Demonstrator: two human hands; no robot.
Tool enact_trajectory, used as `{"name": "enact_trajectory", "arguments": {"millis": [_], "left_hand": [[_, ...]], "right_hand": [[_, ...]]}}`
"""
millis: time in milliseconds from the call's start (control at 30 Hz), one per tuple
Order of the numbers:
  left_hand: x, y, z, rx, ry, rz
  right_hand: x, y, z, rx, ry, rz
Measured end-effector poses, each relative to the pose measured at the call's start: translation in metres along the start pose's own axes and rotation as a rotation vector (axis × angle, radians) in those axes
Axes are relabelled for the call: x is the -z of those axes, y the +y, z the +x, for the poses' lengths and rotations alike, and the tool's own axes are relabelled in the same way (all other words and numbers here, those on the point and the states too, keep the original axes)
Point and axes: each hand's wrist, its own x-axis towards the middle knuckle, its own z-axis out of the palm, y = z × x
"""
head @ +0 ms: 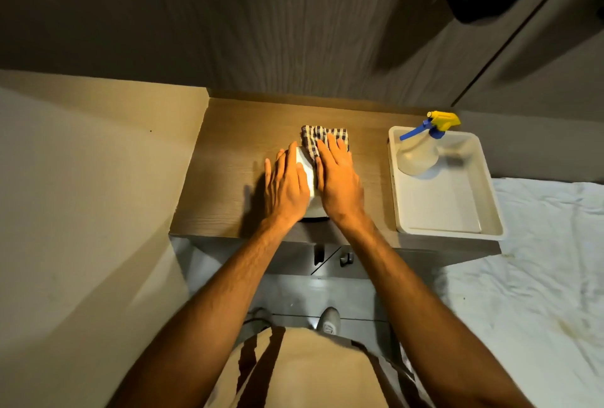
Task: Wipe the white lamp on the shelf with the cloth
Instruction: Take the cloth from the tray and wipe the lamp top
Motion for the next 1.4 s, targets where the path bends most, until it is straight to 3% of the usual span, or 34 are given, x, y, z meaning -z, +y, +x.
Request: {"name": "enact_trajectory", "arguments": {"millis": [200,333,433,533,667,767,900,1000,1133,1300,1400], "left_hand": [[0.003,0.001,0.0,0.014,0.054,-0.041],[0.003,0.003,0.001,0.013,0.024,-0.029],[0.004,0.005,-0.002,0.018,0.02,-0.03],[0.005,0.006,-0.003,0.032,0.033,0.001],[0.007,0.006,-0.003,0.031,0.036,-0.03],[0.006,0.006,-0.001,0.037,0.015,0.003],[0.004,0.01,-0.003,0.03,0.033,-0.027],[0.004,0.008,-0.003,0.029,0.051,-0.018],[0.004,0.006,-0.003,0.026,0.052,-0.04],[0.002,0.004,0.0,0.032,0.028,-0.052],[0.0,0.006,0.0,0.031,0.042,-0.06]], "right_hand": [[-0.014,-0.005,-0.051,0.012,0.008,-0.059],[-0.009,-0.002,-0.007,0.088,-0.028,-0.113],[-0.001,0.004,0.011,0.036,-0.003,-0.03],[-0.004,0.004,-0.012,-0.023,0.036,0.053],[-0.012,-0.003,-0.051,0.034,-0.003,-0.048],[-0.009,-0.003,-0.025,0.094,-0.029,-0.066],[0.002,0.007,0.009,0.043,-0.014,0.022],[-0.001,0.006,-0.013,-0.019,0.034,0.087],[-0.012,-0.003,-0.056,-0.005,0.014,-0.025],[0.001,-0.01,-0.011,0.075,-0.053,-0.039],[0.006,-0.005,0.001,0.002,-0.021,0.039]]}}
